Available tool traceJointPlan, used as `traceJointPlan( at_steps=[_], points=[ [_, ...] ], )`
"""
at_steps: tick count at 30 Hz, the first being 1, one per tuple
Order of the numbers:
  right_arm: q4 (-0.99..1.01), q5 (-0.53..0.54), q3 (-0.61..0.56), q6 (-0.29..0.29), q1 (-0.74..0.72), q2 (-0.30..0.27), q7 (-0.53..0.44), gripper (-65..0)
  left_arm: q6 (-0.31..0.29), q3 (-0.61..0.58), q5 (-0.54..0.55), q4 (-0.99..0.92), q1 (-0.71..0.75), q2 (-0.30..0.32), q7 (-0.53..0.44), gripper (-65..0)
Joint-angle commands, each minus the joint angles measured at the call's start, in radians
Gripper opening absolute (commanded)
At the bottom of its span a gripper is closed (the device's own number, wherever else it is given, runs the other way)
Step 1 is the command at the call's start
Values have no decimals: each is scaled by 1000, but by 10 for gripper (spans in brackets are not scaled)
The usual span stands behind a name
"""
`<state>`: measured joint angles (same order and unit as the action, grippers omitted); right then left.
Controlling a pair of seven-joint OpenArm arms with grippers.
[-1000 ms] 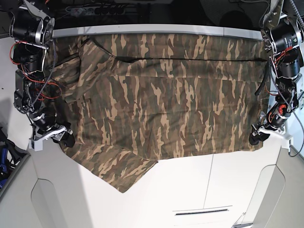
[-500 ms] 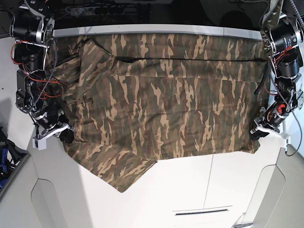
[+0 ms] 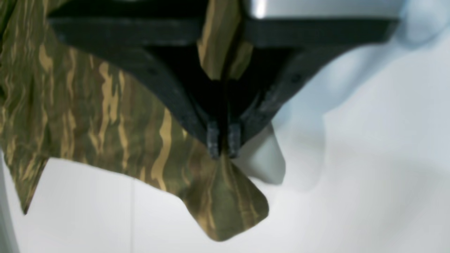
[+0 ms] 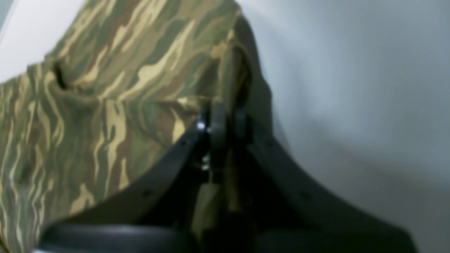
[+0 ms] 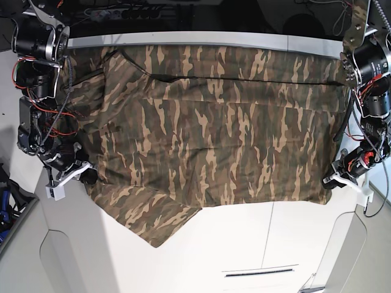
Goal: Fold the T-shirt properly
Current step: 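Lift the side edges and fold them over toward the collar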
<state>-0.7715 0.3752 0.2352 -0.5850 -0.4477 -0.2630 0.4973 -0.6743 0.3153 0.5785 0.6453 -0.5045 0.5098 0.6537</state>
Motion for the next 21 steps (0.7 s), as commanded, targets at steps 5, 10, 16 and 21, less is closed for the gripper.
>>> traceJointPlan(
  at_steps=[5,10,16,21],
  points=[
    [-85,22,0,-6,-25,-9,35,-650,-24,3,90,55,-27,28,86,-650],
    [-140,120,0,-7,-14,-25,133,-650,-24,3,173,128,-15,38,227,-650],
    [-250,208,0,-7,40,-72,216,-650,-24,3,272,224,16,77,337,-650],
    [-351,275,2,-7,104,-122,245,-650,-24,3,298,319,84,110,344,-650]
  ],
)
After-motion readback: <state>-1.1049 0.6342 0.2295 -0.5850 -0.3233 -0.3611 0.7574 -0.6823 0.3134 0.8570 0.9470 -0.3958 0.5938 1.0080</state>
